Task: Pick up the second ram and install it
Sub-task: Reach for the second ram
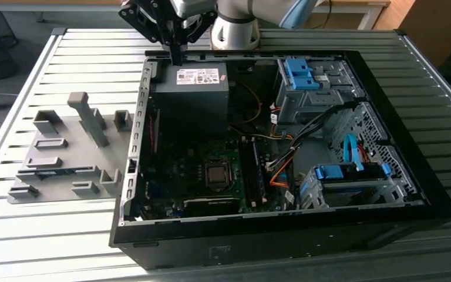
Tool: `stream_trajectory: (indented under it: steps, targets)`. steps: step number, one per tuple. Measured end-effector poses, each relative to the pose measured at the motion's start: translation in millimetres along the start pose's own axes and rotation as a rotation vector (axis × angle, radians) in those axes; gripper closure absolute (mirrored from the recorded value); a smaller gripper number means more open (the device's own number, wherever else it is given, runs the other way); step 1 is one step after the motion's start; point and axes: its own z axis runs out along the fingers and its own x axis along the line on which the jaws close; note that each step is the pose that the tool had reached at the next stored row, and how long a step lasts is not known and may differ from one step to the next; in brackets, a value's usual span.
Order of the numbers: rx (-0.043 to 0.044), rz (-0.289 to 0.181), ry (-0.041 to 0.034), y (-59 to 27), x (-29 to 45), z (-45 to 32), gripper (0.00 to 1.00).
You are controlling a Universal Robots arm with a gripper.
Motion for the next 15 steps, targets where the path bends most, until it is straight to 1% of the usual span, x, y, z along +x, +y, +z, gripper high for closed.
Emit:
stream_trajectory:
  steps: [15]
  targets:
    - [0.0001, 0.0, 0.0, -1.2, 14.9, 0.4, 0.89]
